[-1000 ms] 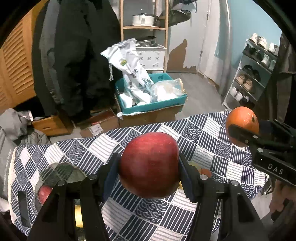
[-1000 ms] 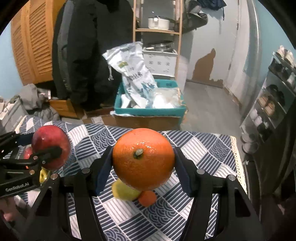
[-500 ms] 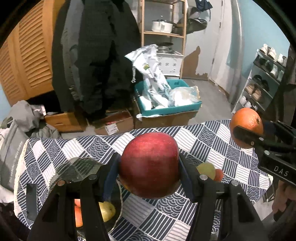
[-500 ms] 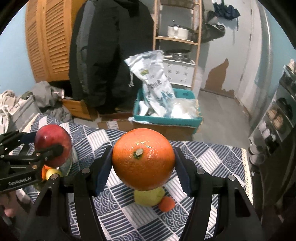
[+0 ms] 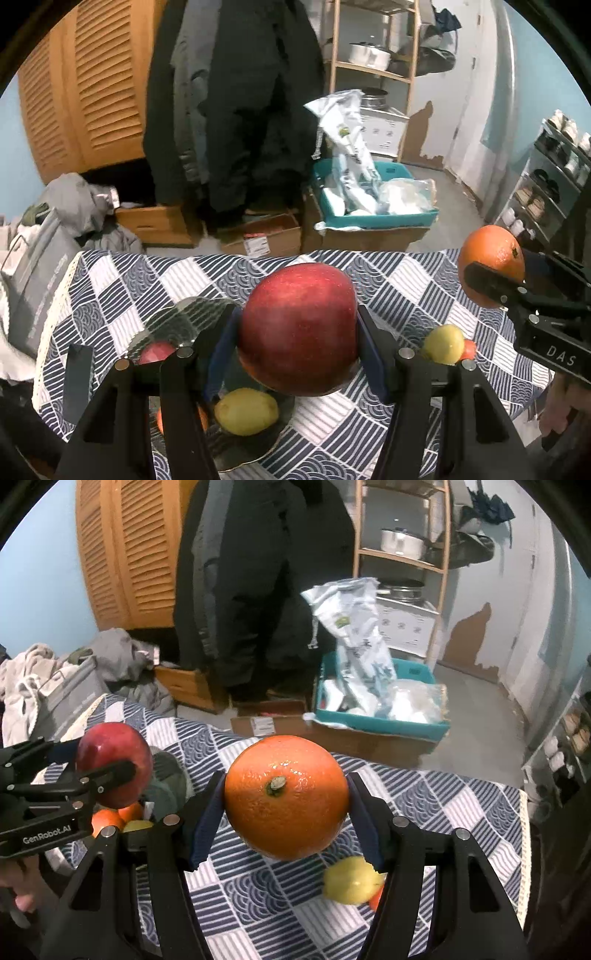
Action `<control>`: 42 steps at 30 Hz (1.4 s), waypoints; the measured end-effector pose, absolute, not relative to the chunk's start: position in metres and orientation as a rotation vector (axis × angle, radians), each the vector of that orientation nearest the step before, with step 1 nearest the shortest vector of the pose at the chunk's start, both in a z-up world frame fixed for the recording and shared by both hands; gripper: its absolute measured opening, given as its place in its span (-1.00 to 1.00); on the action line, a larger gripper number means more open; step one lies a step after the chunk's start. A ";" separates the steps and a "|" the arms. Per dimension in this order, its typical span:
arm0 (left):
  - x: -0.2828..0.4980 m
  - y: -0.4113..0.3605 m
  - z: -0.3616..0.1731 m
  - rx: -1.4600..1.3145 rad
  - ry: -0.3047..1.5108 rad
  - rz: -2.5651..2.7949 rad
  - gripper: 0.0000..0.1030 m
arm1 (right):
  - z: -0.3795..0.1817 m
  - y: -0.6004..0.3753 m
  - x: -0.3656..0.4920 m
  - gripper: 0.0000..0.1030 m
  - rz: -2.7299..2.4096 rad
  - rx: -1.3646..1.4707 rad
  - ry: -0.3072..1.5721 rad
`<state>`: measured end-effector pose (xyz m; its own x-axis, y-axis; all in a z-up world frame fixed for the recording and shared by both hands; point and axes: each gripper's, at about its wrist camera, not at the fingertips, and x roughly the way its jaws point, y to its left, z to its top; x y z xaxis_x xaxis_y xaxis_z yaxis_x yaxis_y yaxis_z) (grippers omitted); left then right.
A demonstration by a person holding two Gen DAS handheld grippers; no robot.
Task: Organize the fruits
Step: 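Carry the red apple and orange over the glass bowl with both grippers, then lower the orange into the bowl and open the right gripper while the left releases the apple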
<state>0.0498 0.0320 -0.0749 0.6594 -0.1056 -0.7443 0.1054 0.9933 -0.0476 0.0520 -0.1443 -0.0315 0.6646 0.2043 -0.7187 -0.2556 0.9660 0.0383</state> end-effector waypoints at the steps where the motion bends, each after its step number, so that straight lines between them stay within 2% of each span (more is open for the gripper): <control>1: 0.051 0.037 -0.077 -0.006 0.848 -0.112 0.22 | -0.032 -0.140 0.054 0.25 0.267 -0.069 0.805; 25: 0.071 0.126 -0.141 -0.081 0.977 0.051 0.22 | -0.089 -0.042 0.094 0.25 0.440 -0.086 0.928; 42: 0.084 0.147 -0.189 -0.101 1.092 0.095 0.22 | -0.143 -0.006 0.106 0.25 0.502 -0.102 1.047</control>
